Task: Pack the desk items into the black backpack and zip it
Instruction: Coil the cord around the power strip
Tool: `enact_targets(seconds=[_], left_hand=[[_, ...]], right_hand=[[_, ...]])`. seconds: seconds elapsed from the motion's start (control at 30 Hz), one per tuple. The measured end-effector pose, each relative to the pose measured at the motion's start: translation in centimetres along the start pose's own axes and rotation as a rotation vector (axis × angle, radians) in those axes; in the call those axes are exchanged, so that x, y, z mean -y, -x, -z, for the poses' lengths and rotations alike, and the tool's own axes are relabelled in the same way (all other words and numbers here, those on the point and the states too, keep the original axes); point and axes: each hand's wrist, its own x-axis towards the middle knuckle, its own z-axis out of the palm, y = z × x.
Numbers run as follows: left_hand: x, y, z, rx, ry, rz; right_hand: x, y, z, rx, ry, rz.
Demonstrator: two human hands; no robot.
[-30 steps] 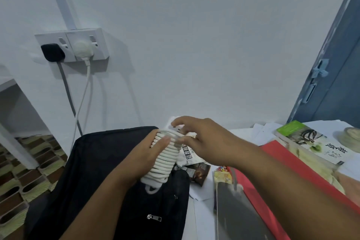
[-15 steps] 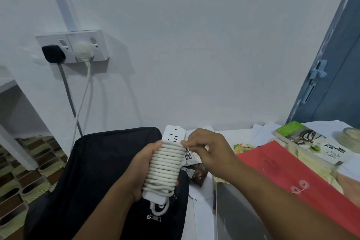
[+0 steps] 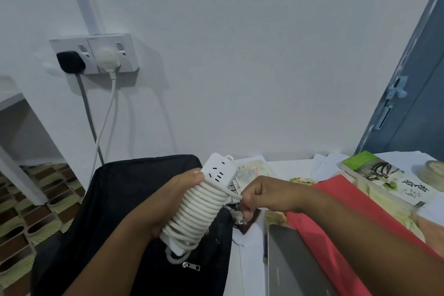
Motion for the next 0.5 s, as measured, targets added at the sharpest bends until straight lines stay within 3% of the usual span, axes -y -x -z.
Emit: enact_targets(seconds=[0.1, 0.27, 0.37, 0.5], left_hand=[[-0.1, 0.3, 0.9, 0.077, -0.123, -0.094], [-0.7, 0.6, 1.9, 0.282, -0.099, -0.195], [-1.4, 0.7, 2.4, 0.29, -0.23, -0.216], [-2.4, 0.3, 2.0, 0.35, -0.781, -0.026]], right_hand=[[0.9, -0.2, 0.8, 0.12, 0.103, -0.089], [3.3, -0.6, 1.5, 0.355, 0.124, -0.189], [4.9, -1.4, 1.2, 0.287, 0.244, -0.261], [8.3, -2.7, 1.2, 0.024, 0.581, -0.23]])
